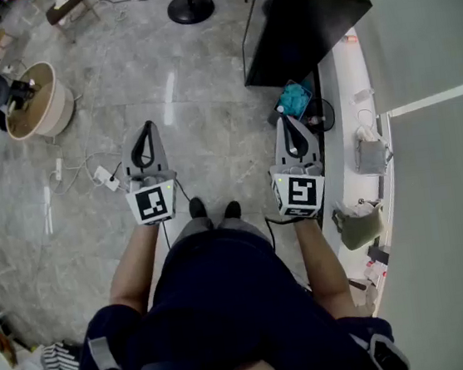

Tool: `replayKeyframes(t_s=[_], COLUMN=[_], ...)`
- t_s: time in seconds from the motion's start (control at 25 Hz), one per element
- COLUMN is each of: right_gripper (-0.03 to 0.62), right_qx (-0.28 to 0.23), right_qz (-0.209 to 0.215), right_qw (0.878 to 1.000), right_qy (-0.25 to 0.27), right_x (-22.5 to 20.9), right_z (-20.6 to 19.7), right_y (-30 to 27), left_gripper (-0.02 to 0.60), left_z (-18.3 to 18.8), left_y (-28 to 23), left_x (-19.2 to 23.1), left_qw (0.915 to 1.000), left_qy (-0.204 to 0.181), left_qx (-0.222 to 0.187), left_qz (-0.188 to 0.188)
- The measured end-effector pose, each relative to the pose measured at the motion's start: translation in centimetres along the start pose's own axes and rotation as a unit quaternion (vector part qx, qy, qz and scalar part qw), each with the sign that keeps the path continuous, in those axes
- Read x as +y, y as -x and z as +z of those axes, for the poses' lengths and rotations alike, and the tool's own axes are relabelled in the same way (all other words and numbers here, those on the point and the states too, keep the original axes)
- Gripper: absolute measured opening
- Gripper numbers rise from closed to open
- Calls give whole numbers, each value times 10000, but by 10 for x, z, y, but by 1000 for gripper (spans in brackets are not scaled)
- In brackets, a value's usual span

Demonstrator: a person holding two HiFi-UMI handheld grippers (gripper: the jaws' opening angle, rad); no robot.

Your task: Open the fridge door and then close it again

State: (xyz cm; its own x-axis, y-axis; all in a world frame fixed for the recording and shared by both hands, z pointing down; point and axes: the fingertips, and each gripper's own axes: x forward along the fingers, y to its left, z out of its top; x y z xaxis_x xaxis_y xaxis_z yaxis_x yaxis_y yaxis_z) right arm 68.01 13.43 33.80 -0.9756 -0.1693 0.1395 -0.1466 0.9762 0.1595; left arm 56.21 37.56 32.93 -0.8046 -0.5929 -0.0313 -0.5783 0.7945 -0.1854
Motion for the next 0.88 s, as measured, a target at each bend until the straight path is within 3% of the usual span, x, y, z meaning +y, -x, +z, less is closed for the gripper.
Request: replayKeyframes(t_s=[0.88], right_gripper=[18], right_qx=[-117], right_qz=[119], right_qw=[9999], right_qy=[13], right_x=[-4], right_z=[4], right_y=[-6], left_gripper=[26], left_z=[-7], left_y=[-12], left_x=[-13], left_qw=[9999], left_qy=[51], left_qx=[84], left_qz=[-88])
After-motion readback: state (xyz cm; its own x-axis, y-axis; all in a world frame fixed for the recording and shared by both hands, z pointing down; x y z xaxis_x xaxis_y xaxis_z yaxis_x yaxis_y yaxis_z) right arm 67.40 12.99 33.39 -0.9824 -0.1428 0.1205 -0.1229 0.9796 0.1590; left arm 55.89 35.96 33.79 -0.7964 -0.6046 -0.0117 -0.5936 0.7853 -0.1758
